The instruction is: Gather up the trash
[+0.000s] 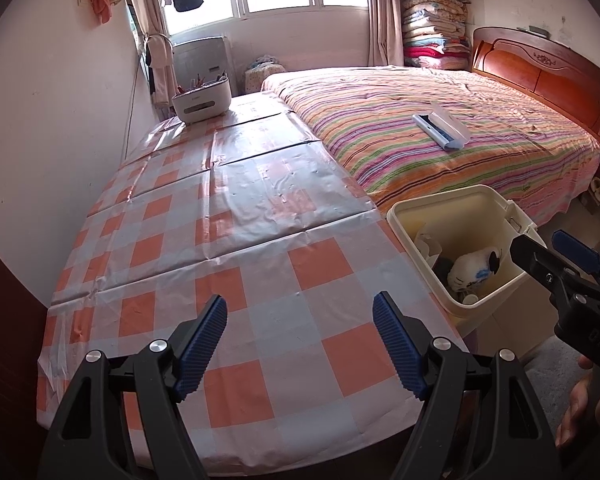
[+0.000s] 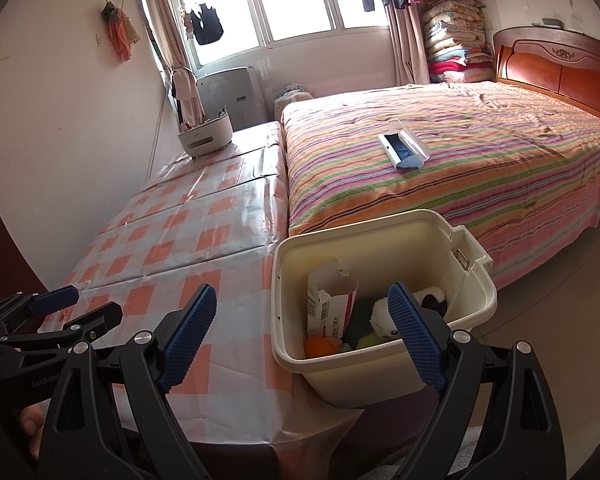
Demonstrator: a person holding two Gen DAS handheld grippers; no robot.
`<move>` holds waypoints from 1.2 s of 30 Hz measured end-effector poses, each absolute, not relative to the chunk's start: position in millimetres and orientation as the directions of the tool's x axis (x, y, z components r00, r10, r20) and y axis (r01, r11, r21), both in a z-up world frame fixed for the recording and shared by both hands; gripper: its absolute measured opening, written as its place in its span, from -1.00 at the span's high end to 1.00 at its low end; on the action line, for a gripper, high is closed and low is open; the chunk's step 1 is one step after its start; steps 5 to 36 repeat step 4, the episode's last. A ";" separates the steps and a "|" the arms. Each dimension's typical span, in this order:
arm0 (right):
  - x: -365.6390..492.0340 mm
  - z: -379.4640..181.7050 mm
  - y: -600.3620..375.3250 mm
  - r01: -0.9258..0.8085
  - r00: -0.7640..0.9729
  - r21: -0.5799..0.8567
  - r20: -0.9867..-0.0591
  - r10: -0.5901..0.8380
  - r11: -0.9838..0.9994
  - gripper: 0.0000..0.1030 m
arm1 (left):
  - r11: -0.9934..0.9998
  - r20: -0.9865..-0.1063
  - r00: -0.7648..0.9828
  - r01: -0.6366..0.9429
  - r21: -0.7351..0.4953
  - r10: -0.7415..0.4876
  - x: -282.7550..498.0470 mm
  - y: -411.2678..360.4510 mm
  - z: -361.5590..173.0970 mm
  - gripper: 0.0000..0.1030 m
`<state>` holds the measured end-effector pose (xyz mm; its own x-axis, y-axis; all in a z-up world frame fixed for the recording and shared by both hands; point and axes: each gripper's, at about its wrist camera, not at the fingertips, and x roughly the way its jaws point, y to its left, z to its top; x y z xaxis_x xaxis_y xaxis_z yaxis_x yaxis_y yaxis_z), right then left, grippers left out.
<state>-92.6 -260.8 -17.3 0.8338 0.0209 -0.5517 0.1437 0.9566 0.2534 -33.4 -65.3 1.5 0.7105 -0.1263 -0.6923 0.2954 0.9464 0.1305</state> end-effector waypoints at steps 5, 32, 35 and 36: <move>-92.2 -19.1 -260.8 0.143 0.831 0.253 -0.555 0.022 0.957 -0.68 | 0.949 -0.690 0.712 0.292 0.122 -0.131 -33.0 -63.1 2.5 -0.42; -92.2 -19.1 -260.8 0.143 0.831 0.253 -0.555 0.022 0.957 -0.68 | 0.949 -0.690 0.712 0.292 0.122 -0.131 -33.0 -63.1 2.5 -0.42; -92.2 -19.1 -260.8 0.143 0.831 0.253 -0.555 0.022 0.957 -0.68 | 0.949 -0.690 0.712 0.292 0.122 -0.131 -33.0 -63.1 2.5 -0.42; -92.2 -19.1 -260.8 0.143 0.831 0.253 -0.555 0.022 0.957 -0.68 | 0.949 -0.690 0.712 0.292 0.122 -0.131 -33.0 -63.1 2.5 -0.42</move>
